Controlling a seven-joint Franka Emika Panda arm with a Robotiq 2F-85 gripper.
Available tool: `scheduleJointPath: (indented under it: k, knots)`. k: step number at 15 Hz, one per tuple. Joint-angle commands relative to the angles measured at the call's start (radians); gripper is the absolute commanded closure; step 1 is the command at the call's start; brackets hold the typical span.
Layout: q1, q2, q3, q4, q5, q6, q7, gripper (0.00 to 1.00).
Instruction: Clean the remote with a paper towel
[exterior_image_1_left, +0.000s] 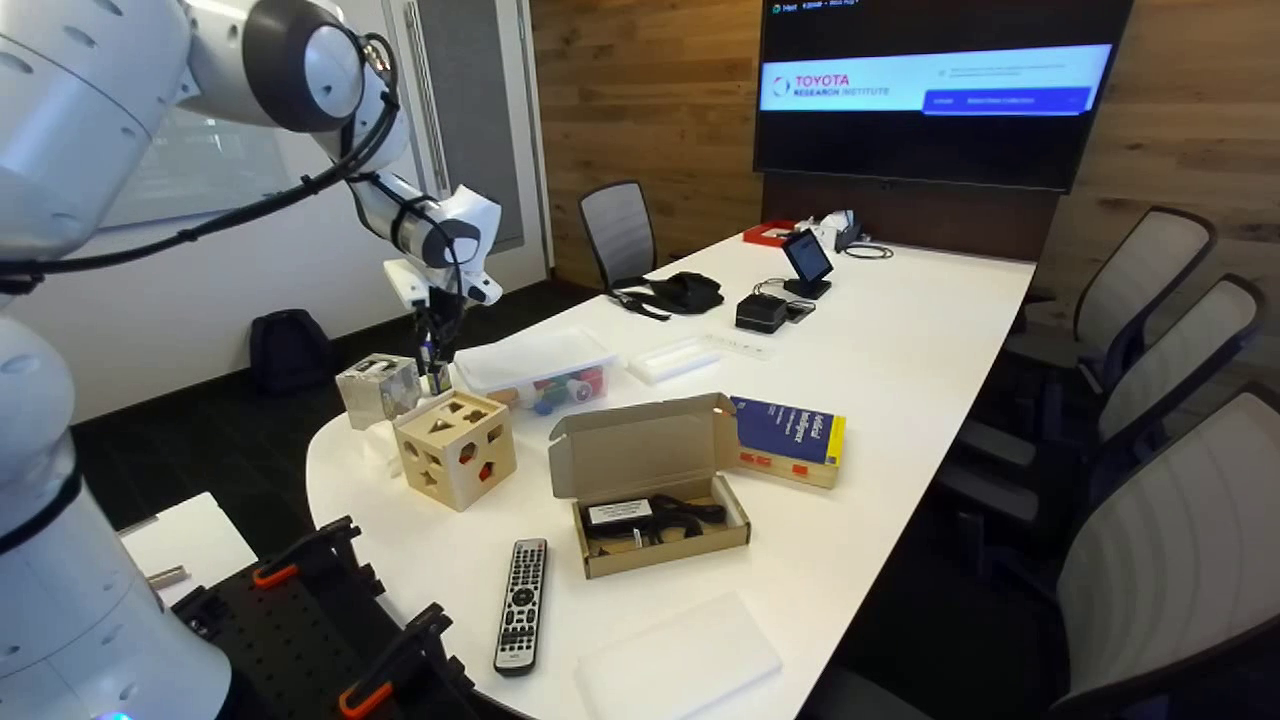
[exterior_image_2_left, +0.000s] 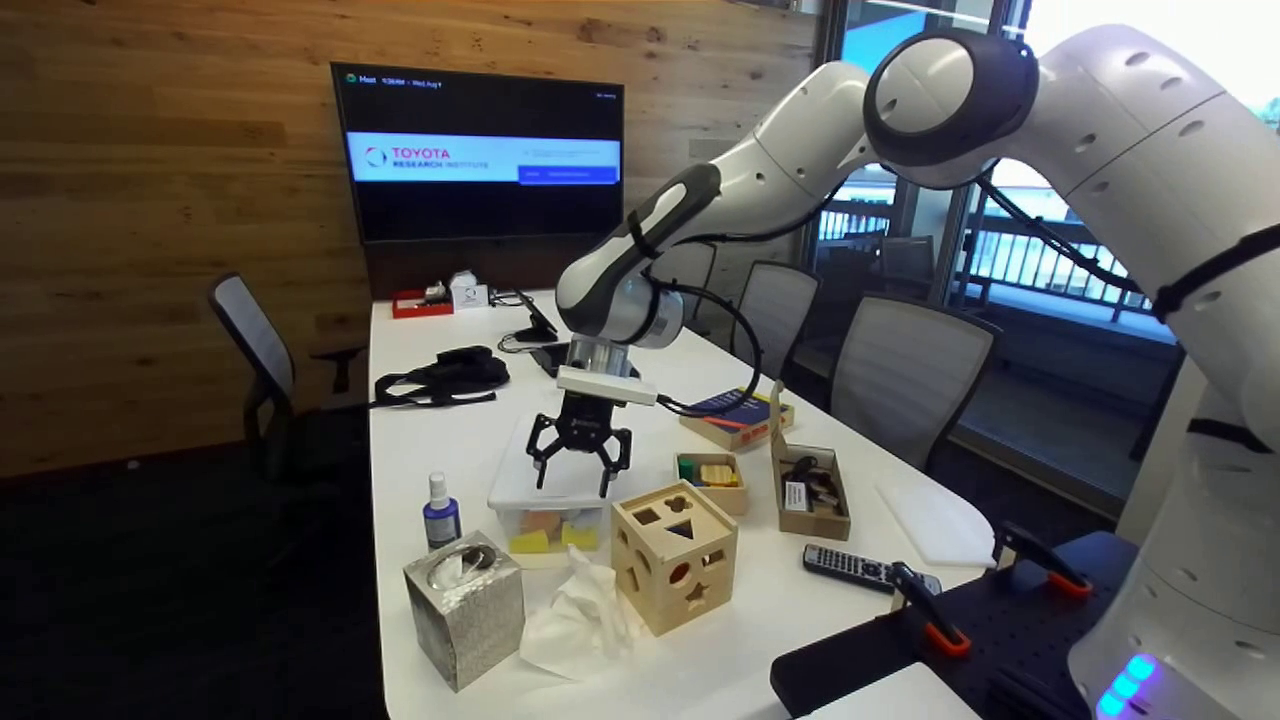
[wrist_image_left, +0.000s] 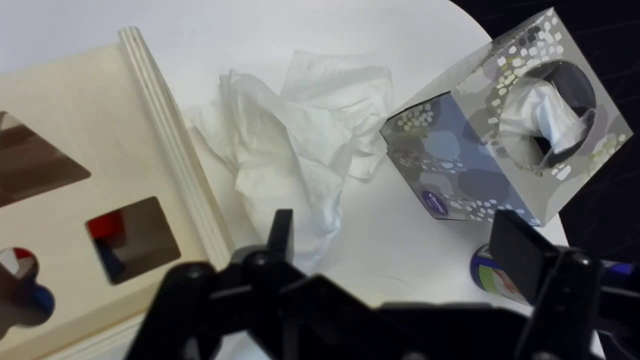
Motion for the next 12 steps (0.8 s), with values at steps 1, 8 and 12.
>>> scheduleJointPath:
  k: [1, 8, 12]
  knots:
    - [0.009, 0.089, 0.003, 0.138, 0.033, -0.093, 0.048, 0.0]
    - [0.065, 0.155, -0.007, 0.207, 0.097, -0.098, 0.265, 0.0]
    - [0.111, 0.173, -0.022, 0.207, 0.092, -0.074, 0.485, 0.0]
